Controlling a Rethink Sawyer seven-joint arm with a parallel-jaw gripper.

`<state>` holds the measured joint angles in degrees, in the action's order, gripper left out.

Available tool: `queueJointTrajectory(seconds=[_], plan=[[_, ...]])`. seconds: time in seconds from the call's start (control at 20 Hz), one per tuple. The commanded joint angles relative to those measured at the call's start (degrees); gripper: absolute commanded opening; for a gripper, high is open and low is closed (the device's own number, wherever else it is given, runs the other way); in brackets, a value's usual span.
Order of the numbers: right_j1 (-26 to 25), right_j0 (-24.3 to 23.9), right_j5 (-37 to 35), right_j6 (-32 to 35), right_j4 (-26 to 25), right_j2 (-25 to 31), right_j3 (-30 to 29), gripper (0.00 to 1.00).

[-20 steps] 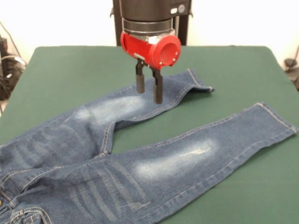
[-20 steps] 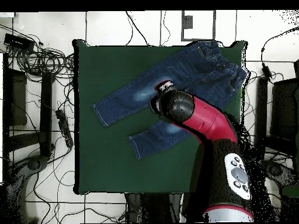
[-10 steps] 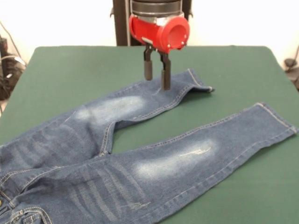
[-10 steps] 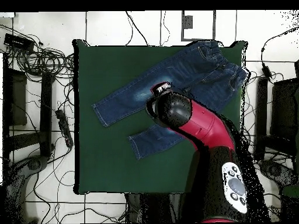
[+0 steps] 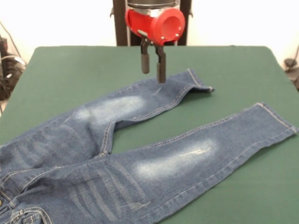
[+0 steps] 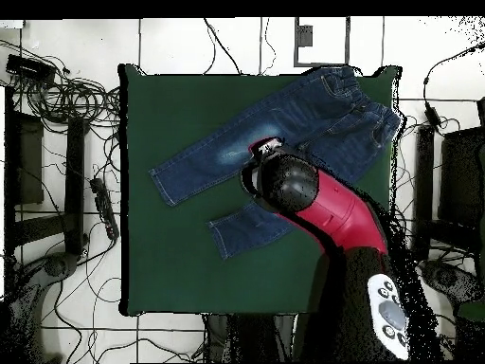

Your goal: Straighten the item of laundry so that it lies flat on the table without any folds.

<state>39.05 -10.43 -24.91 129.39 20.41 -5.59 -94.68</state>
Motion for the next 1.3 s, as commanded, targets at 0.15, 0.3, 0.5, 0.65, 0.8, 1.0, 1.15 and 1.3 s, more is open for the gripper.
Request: queueJointTrajectory(seconds=[0.15, 0.3, 0.5, 0.65, 0.8, 1.0, 1.15, 1.3], plan=[[-2.24, -1.51, 2.63, 9.96, 2.12, 3.15, -8.48, 1.00], [-2.40, -1.92, 3.50, 9.81, 1.53, 2.80, -9.16, 1.00], [-2.06, -1.12, 3.56, 11.28, 1.68, 1.79, -9.82, 1.00], [-2.03, -0.25, 3.20, 12.27, 1.69, 0.52, -9.72, 1.00], [-2.31, -0.71, 3.88, 11.50, 1.11, -0.02, -10.05, 1.00], [-3.07, -2.59, 5.35, 8.72, -0.73, -0.02, -10.62, 1.00], [-3.38, -2.50, 5.93, 8.17, -1.63, -0.59, -10.84, 1.00], [-3.56, -2.44, 7.76, 7.74, -2.67, -1.04, -12.68, 1.00]])
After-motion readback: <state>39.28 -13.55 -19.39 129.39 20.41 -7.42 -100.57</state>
